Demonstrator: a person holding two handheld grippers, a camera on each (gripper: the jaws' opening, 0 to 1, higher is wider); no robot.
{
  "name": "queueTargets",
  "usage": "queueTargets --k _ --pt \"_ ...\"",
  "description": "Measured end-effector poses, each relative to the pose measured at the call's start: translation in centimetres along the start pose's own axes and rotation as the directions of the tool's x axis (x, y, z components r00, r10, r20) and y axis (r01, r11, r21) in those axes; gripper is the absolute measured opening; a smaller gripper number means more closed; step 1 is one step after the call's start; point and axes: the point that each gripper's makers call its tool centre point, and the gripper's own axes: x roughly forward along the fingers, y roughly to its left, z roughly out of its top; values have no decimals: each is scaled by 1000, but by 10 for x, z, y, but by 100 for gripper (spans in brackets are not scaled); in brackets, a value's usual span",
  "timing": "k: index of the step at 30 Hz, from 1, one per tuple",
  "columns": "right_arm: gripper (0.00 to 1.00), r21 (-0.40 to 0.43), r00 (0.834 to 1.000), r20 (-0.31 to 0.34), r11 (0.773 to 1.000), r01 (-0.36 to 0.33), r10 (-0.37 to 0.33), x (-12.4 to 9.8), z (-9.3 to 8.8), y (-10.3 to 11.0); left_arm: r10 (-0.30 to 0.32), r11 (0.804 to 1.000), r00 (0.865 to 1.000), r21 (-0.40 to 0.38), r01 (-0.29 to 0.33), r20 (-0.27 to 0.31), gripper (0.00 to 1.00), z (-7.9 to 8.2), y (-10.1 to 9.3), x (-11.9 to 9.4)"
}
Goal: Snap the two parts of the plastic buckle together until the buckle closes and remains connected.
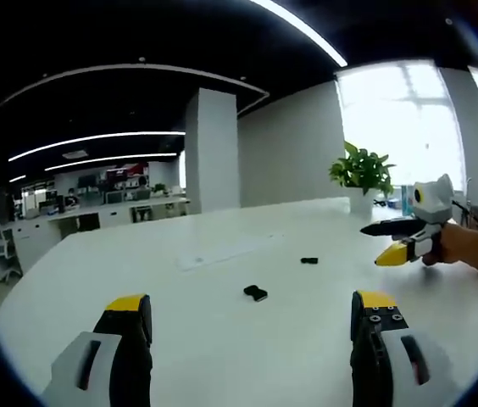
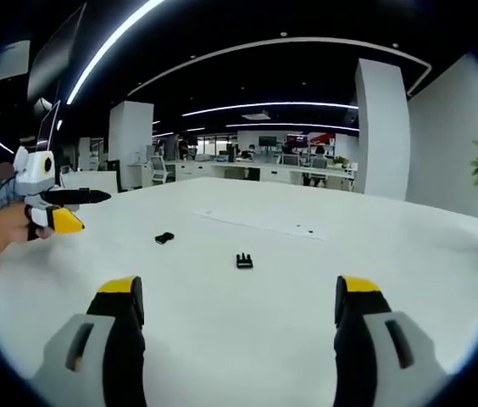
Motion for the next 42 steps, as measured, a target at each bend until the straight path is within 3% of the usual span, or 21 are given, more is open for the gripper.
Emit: queueTargets --k 10,13,19,31,36,42 --pt "90 -6 1000 9 1000 -1 1 9 4 2 -12 1000 1000 -11 12 -13 99 -3 -5 4" --pt "89 -26 1000 -5 1000 1 -1 10 1 1 21 1000 1000 -19 -21 -10 99 -1 1 12" --pt "87 -46 1000 -18 999 3 -4 9 -2 0 29 999 1000 -29 -30 -10 99 -1 6 19" --pt "83 -36 1000 -16 999 10 -11 30 1 -5 30 999 999 -14 -30 -32 99 -10 6 27" --pt "78 -8 1000 -3 1000 24 -24 35 4 -4 36 999 999 -12 -37 -25 98 -5 7 35" --pt "78 -1 1000 -3 1000 18 -18 45 5 -7 31 999 998 -14 -32 -46 98 -15 7 33"
